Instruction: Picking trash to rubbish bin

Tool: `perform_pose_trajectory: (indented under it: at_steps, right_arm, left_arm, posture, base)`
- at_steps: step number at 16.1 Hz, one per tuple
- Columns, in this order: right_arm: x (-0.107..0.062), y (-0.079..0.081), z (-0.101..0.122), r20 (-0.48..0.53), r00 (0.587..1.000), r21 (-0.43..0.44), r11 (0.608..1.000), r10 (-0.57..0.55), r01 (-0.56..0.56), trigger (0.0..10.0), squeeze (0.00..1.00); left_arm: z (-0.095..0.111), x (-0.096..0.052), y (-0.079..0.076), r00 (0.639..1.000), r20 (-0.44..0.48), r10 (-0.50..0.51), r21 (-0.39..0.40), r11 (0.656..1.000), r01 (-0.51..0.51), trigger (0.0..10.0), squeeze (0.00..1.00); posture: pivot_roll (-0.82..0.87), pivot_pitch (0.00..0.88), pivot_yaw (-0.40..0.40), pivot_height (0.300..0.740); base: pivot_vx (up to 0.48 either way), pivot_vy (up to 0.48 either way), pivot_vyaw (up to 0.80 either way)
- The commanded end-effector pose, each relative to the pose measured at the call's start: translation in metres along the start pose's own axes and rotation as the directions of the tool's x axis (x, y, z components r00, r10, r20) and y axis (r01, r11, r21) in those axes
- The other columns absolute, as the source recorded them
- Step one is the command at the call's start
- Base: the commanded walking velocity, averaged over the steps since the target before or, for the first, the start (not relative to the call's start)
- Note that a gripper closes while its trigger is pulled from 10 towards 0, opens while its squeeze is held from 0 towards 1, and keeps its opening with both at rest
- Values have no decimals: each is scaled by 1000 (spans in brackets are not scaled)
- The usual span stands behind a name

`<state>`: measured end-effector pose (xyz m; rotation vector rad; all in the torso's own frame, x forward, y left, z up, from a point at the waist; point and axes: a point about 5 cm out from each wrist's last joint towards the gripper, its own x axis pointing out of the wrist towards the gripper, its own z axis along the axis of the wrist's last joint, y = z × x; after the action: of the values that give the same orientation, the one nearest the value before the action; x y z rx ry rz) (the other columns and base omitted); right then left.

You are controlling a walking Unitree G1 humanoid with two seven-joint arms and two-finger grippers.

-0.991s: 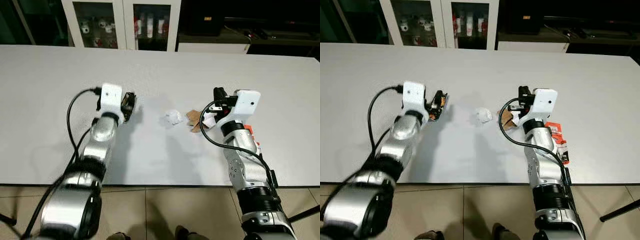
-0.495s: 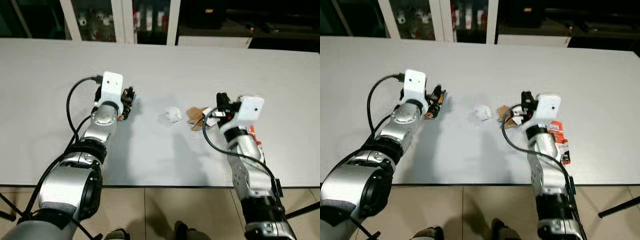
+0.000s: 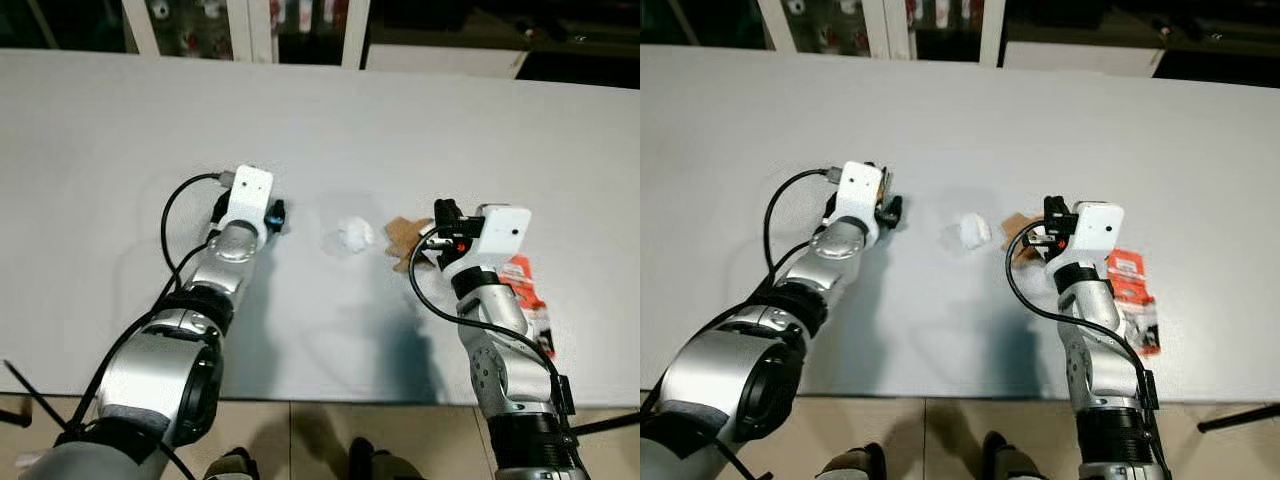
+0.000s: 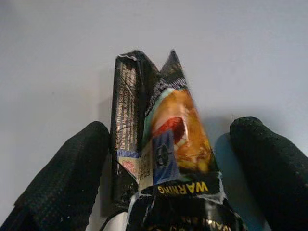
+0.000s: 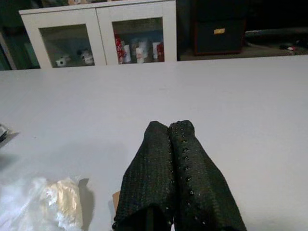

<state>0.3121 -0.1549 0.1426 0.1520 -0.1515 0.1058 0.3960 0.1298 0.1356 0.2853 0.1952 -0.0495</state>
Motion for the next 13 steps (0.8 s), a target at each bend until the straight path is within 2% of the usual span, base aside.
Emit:
perform_pose_trajectory:
  at_steps: [1,2,3,13]
  right_arm:
    - [-3,-2,0,-7,1000,-4,1000,-6,6,10000,0]
    - [-3,-1,0,-10,1000,-3,1000,-8,8,10000,0]
    - [-3,-1,0,-11,1000,-1,1000,-8,8,10000,0]
    - [-1,-1,2,-11,1000,0,1000,-13,13,10000,0]
  left_arm:
    - [-29,-6,-8,991,-133,-6,43,999,12,10000,0]
    - [-31,-6,-9,988,-152,8,52,999,0,10000,0]
    - [-33,-6,-9,986,-167,25,68,998,-14,0,0]
    - [-26,-5,-15,987,-158,18,84,996,-4,0,0]
  posture:
    - [-145,206,-42,740]
    - [-142,205,-40,740]
    - [-141,202,-37,740]
    - [-136,191,-35,740]
  base:
    - [0,0,0]
    - [0,0,0]
    - [0,0,0]
    - [0,0,0]
